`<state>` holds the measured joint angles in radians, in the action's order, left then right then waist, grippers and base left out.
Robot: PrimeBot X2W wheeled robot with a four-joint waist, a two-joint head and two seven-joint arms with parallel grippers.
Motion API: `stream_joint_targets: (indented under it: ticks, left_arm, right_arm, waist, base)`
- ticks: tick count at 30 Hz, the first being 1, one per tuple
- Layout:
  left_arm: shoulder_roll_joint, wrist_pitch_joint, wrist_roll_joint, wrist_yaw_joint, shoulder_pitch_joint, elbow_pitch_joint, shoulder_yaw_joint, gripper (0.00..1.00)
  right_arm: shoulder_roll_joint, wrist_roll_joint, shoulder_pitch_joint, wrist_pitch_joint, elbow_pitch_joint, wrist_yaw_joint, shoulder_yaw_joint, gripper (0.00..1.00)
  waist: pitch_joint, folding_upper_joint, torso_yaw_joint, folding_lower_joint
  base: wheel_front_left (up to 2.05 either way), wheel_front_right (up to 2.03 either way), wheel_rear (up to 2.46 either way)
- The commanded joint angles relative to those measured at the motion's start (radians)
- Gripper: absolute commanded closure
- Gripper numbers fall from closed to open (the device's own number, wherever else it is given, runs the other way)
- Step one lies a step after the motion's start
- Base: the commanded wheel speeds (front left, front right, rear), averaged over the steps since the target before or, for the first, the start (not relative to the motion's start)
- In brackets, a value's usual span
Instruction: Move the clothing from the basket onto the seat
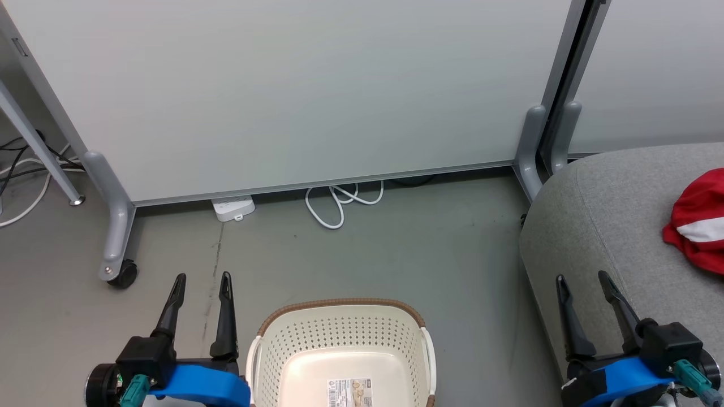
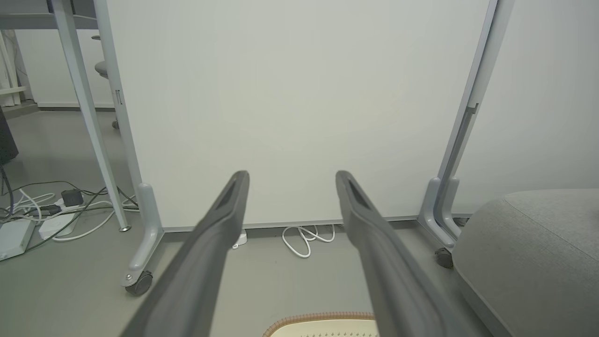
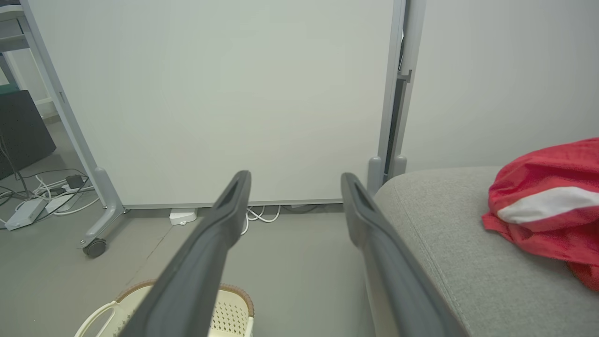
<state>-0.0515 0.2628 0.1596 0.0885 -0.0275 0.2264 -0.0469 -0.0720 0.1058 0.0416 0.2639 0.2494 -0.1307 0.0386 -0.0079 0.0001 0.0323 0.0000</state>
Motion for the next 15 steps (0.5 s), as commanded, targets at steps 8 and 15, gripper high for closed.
stream_joint_targets:
  ticks: [8,15]
  left_arm:
    - [0.001,-0.019,0.036,0.001,0.021,0.047,0.006,1.00]
    - [0.001,-0.054,0.174,0.005,0.009,0.044,0.022,1.00]
  right_arm:
    - [0.005,0.038,-0.009,-0.017,0.048,0.000,0.007,1.00]
    - [0.007,0.182,-0.001,-0.054,0.042,0.000,0.014,1.00]
  waist:
    - [0.000,-0.0001,0.000,0.0000]
    - [0.001,-0.0001,-0.002,0.0000]
  base:
    - [0.00,0.00,0.00]
    - [0.00,0.00,0.00]
